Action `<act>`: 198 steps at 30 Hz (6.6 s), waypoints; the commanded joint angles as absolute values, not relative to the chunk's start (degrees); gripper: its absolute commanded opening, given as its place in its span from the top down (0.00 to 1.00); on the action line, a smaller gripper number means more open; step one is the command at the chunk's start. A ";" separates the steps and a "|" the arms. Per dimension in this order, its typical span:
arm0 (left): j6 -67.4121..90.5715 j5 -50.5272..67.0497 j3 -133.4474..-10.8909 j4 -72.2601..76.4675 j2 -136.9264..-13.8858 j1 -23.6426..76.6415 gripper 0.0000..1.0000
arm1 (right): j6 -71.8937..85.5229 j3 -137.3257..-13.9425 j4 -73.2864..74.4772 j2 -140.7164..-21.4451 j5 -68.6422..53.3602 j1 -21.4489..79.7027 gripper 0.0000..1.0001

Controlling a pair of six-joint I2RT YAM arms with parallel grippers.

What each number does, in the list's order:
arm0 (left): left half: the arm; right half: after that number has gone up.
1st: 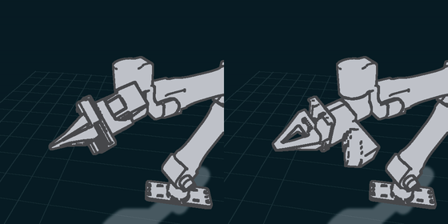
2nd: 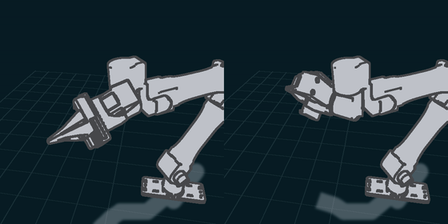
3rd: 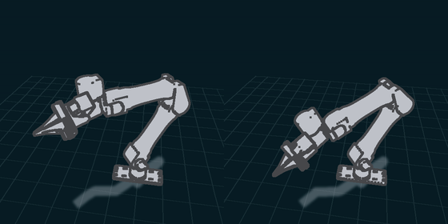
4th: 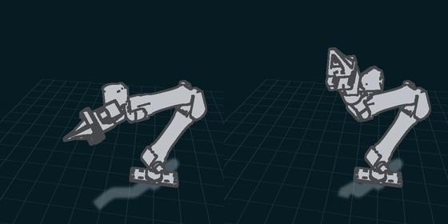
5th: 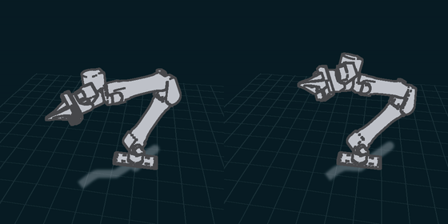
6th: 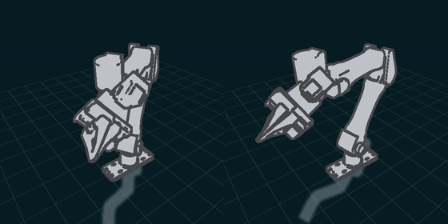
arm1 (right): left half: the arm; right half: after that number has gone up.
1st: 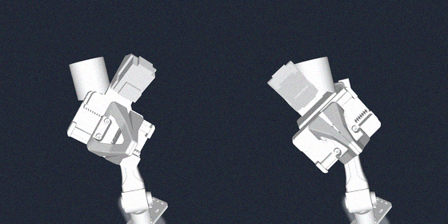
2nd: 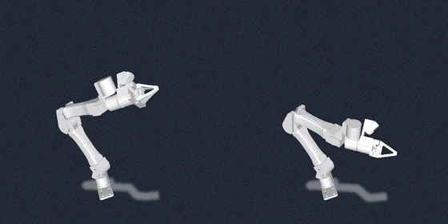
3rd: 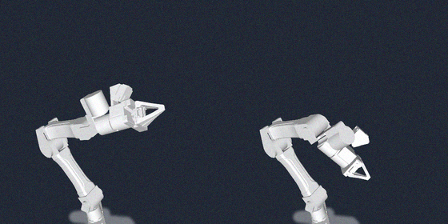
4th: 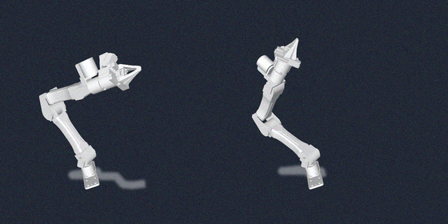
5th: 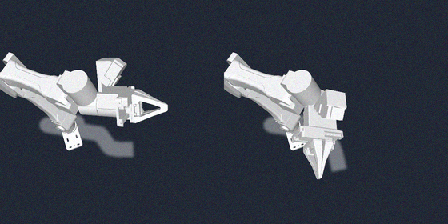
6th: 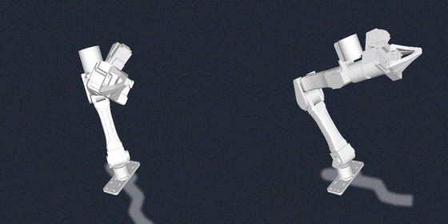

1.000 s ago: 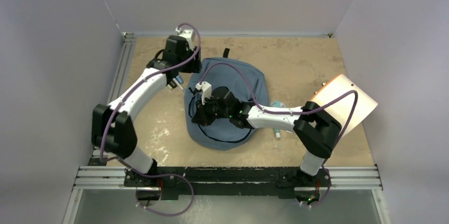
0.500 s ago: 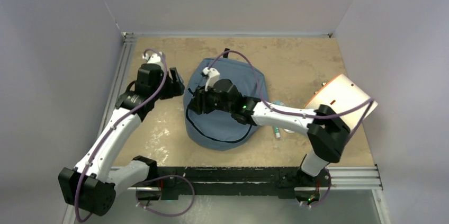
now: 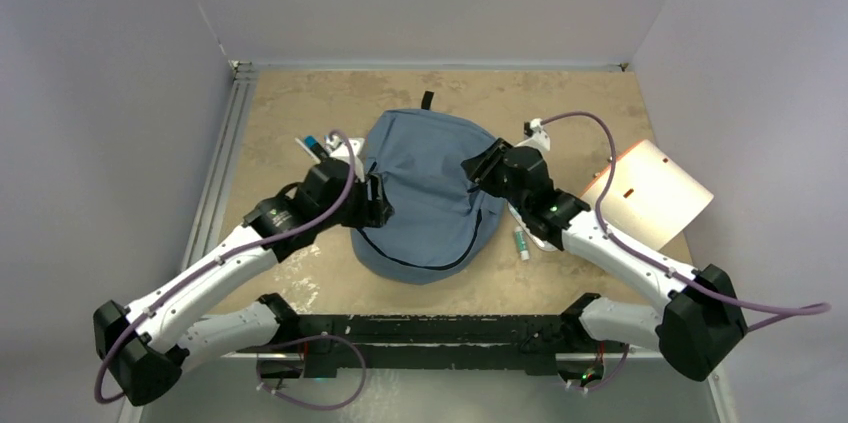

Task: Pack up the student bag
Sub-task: Unzip the student bag at the center of the board.

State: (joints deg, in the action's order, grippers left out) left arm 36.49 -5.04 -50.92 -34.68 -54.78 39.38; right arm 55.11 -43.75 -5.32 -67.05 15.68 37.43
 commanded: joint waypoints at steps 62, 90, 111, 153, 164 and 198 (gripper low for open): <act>46.67 -19.56 -39.70 -21.46 -73.44 65.04 0.43 | 82.35 -32.35 -22.82 -83.99 -1.73 24.43 0.60; 43.55 -20.72 -42.44 -16.86 -73.12 65.65 0.41 | 66.17 -37.31 -22.16 -78.42 3.24 24.87 1.00; 34.89 -19.77 -48.43 10.63 -93.98 67.50 0.41 | 63.66 -45.04 -21.48 -83.61 0.09 29.57 1.00; 44.13 -23.99 -50.80 7.67 -110.30 78.93 0.42 | 43.19 -82.68 -11.59 -111.48 -22.59 38.34 1.00; 43.86 -23.74 -50.94 8.65 -110.69 78.93 0.42 | 41.13 -82.15 -11.62 -109.44 -24.79 38.90 1.00; 53.27 -32.00 -51.03 -13.33 -86.12 79.01 0.35 | 27.91 -82.67 -0.09 -94.17 14.48 39.56 0.31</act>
State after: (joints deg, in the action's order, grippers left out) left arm 45.47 -31.38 -51.11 -2.22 -95.53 78.54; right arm 30.06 -87.94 -0.75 -99.94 -0.86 40.97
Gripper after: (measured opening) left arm 0.638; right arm 0.629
